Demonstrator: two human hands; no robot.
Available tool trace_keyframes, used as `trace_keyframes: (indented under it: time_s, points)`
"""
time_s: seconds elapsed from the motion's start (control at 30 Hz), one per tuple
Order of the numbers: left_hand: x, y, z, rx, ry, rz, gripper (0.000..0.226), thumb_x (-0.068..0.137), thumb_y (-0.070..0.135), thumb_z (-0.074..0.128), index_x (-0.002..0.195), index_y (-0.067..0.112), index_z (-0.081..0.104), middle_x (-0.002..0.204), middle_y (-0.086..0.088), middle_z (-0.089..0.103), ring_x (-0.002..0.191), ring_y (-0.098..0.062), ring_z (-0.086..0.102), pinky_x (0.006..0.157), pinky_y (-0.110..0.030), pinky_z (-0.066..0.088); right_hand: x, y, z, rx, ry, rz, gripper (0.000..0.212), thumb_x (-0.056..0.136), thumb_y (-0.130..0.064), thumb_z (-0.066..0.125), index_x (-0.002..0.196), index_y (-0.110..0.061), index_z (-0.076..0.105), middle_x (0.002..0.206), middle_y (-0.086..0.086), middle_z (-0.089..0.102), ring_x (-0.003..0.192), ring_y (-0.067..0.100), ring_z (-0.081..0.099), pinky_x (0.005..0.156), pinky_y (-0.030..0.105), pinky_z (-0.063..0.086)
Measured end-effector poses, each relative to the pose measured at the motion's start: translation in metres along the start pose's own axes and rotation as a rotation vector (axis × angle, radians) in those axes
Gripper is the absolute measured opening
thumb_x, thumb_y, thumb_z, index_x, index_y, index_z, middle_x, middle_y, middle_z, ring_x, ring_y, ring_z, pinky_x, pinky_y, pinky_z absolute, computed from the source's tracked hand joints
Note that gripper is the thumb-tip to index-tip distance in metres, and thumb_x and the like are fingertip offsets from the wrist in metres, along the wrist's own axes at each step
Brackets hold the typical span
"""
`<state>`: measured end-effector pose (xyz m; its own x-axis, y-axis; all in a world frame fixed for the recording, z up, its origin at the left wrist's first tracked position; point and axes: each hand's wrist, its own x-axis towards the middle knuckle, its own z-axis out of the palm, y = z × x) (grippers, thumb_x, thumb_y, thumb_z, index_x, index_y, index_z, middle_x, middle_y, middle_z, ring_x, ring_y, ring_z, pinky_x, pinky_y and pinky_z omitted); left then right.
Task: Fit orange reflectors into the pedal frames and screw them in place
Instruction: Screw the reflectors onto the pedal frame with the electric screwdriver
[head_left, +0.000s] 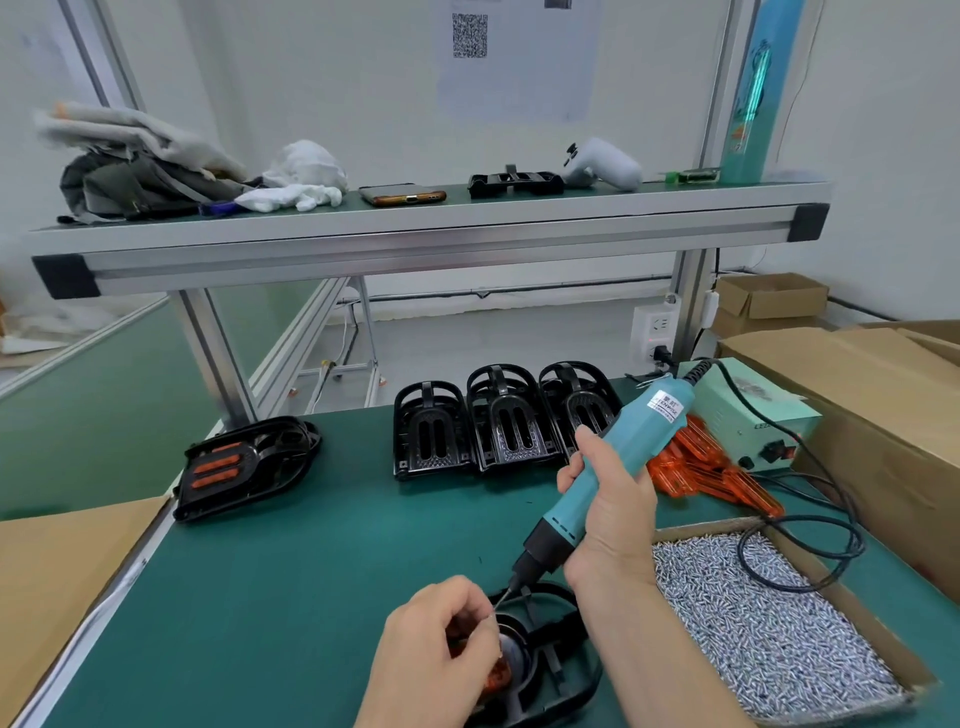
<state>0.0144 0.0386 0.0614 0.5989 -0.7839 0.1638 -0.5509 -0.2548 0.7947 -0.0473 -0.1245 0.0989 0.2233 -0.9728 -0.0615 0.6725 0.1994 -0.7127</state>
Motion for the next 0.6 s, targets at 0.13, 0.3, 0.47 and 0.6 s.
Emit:
trace_keyframes:
  time_s: [0.13,0.3,0.47,0.6]
  points:
    - [0.001,0.001,0.000,-0.027,0.030,-0.001,0.028,0.079,0.010,0.071,0.062,0.029,0.059,0.069,0.001,0.065,0.068,-0.011,0.060,0.071,-0.029,0.050,0.001,0.002,-0.003,-0.041,-0.013,-0.036,0.018,0.087,-0.012,0.074,0.088,-0.018,0.057,0.055,-0.005,0.054,0.046,0.009,0.051,0.047,0.020,0.047]
    - [0.004,0.001,0.001,0.009,0.065,0.015,0.027,0.078,0.012,0.071,0.062,0.029,0.058,0.068,0.009,0.064,0.070,-0.008,0.060,0.069,-0.024,0.049,-0.001,0.004,-0.002,-0.069,-0.005,-0.057,0.019,0.086,-0.013,0.075,0.087,-0.019,0.057,0.055,-0.005,0.054,0.047,0.009,0.051,0.048,0.020,0.047]
    - [0.004,0.000,0.000,0.010,0.043,0.002,0.022,0.076,0.017,0.074,0.071,0.034,0.061,0.073,0.017,0.065,0.075,-0.005,0.062,0.071,-0.020,0.049,0.003,-0.005,0.001,-0.030,-0.004,-0.056,0.019,0.087,-0.014,0.075,0.089,-0.020,0.058,0.055,-0.006,0.055,0.047,0.008,0.052,0.049,0.019,0.049]
    - [0.005,0.003,0.003,-0.021,0.032,0.000,0.023,0.077,0.019,0.075,0.073,0.036,0.061,0.074,0.013,0.067,0.075,-0.007,0.064,0.075,-0.025,0.052,-0.002,0.002,0.001,-0.062,-0.027,-0.064,0.019,0.086,-0.016,0.075,0.088,-0.020,0.057,0.056,-0.005,0.055,0.048,0.010,0.051,0.049,0.019,0.048]
